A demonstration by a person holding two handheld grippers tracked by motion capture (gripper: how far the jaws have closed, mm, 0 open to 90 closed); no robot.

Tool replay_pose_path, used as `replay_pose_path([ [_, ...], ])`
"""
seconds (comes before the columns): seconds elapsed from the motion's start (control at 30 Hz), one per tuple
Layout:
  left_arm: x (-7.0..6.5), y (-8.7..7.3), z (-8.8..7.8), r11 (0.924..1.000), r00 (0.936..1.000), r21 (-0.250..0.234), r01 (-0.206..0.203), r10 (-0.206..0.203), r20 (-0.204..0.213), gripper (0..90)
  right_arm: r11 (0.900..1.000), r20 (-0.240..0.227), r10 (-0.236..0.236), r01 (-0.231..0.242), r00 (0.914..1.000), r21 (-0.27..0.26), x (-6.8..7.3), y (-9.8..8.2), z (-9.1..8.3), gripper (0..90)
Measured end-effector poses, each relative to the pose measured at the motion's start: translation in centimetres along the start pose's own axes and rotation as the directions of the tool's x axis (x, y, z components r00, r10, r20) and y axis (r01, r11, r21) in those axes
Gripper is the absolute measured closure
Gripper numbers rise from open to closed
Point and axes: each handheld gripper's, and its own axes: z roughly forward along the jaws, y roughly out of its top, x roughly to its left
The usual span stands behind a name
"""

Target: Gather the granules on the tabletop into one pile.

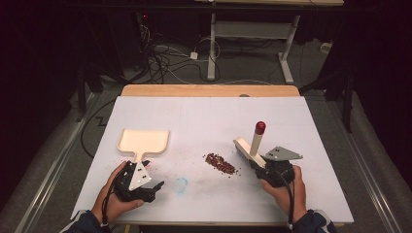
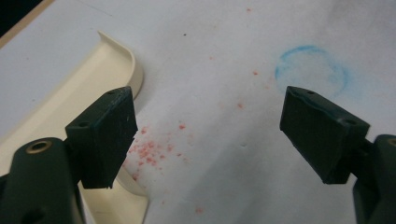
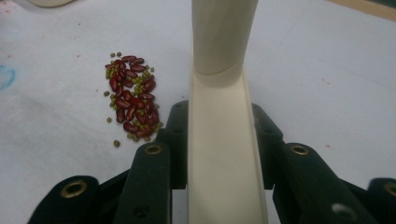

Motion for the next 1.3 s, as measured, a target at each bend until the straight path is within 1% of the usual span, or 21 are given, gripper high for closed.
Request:
replay_pose_path([
  [0.1,0.2,0.0,-0.1,0.9998,0.9999,-0.008,0.016,-0.016,-0.004,18.3,1.000,0.026,0.015,-0.015,0.9995,-0.009,1.1,0.4,0.6,67.8],
  [0.13,0.2,0.0,0.0,0.9998,0.9998,-0.008,0.020,-0.020,-0.002,18.4,1.000,0.045,0.020,-0.019,0.9988,-0.019,1.5,0.5,0.9,67.9],
  [0.17,0.1,0.0,0.0,0.9998,0.9998,-0.008,0.017,-0.017,-0.004,18.3,0.999,0.055,0.032,-0.031,0.9980,-0.029,2.0,0.6,1.1,67.8],
  [0.23,0.0,0.1,0.0,0.9998,0.9999,-0.011,0.017,-0.017,-0.002,18.3,0.998,0.086,0.039,-0.035,0.9955,-0.049,3.0,0.8,1.7,67.9],
  [0.27,0.0,0.1,0.0,0.9998,0.9999,-0.012,0.014,-0.014,-0.002,18.3,0.996,0.093,0.056,-0.049,0.9941,-0.070,3.6,0.9,2.0,67.9],
  [0.3,-0.1,0.2,0.0,0.9998,0.9999,-0.014,0.013,-0.013,-0.001,18.3,0.995,0.104,0.049,-0.039,0.9934,-0.090,3.9,0.9,2.3,67.9],
  [0.33,-0.1,0.2,0.0,0.9998,0.9999,-0.017,0.015,-0.015,0.002,18.3,0.992,0.104,0.097,-0.087,0.9898,-0.095,4.7,0.9,2.5,67.9],
  [0.4,-0.1,0.2,0.0,0.9998,0.9999,-0.016,0.015,-0.015,0.003,18.3,0.991,0.120,0.071,-0.056,0.9903,-0.120,5.8,0.9,3.1,67.8],
  [0.43,-0.1,0.2,-0.1,0.9997,0.9999,-0.017,0.016,-0.016,0.005,18.3,0.990,0.138,0.070,-0.052,0.9879,-0.131,6.5,0.9,3.4,67.8],
  [0.47,0.0,0.1,-0.1,0.9996,0.9997,-0.019,0.023,-0.023,0.005,18.3,0.987,0.141,0.091,-0.071,0.9859,-0.143,7.0,0.9,3.7,67.8],
  [0.5,0.0,0.1,-0.1,0.9995,0.9997,-0.020,0.024,-0.024,0.004,18.3,0.987,0.148,0.093,-0.072,0.9846,-0.145,7.6,1.0,4.0,67.7],
  [0.57,0.1,0.1,-0.2,0.9992,0.9995,-0.024,0.031,-0.030,0.005,18.4,0.987,0.166,0.071,-0.046,0.9836,-0.152,8.2,1.1,4.4,67.7],
  [0.63,0.1,0.0,-0.3,0.9992,0.9995,-0.024,0.032,-0.032,0.006,18.5,0.985,0.182,0.081,-0.051,0.9800,-0.164,8.3,1.3,4.7,67.7],
  [0.73,0.2,0.0,-0.2,0.9992,0.9995,-0.025,0.032,-0.032,0.006,18.4,0.983,0.190,0.095,-0.062,0.9771,-0.172,8.2,1.6,4.7,67.8],
  [0.83,0.2,0.1,-0.2,0.9990,0.9993,-0.024,0.037,-0.037,0.004,18.5,0.982,0.189,0.092,-0.057,0.9776,-0.182,8.1,1.9,4.8,67.8],
  [0.9,0.1,0.1,-0.2,0.9991,0.9993,-0.022,0.037,-0.036,0.003,18.5,0.983,0.194,0.077,-0.041,0.9780,-0.179,8.1,2.0,4.8,67.9],
  [0.97,0.1,0.1,-0.2,0.9992,0.9994,-0.021,0.034,-0.034,0.002,18.5,0.982,0.197,0.077,-0.040,0.9774,-0.185,7.8,2.1,4.7,67.9],
  [1.07,0.1,0.1,-0.2,0.9992,0.9994,-0.019,0.035,-0.035,0.001,18.5,0.979,0.209,0.084,-0.041,0.9744,-0.202,6.7,2.4,4.2,67.9],
  [1.17,0.2,0.0,-0.1,0.9994,0.9994,-0.012,0.034,-0.034,-0.001,18.5,0.969,0.183,0.090,-0.044,0.9791,-0.241,5.5,2.8,3.2,67.9],
  [1.23,0.2,0.0,-0.1,0.9994,0.9995,-0.012,0.033,-0.033,-0.001,18.5,0.964,0.139,0.076,-0.037,0.9873,-0.263,4.9,3.0,2.4,67.9],
  [1.3,0.2,0.0,-0.1,0.9995,0.9995,-0.008,0.031,-0.031,-0.004,18.5,0.963,0.092,0.045,-0.019,0.9948,-0.268,4.3,3.2,1.9,67.9],
])
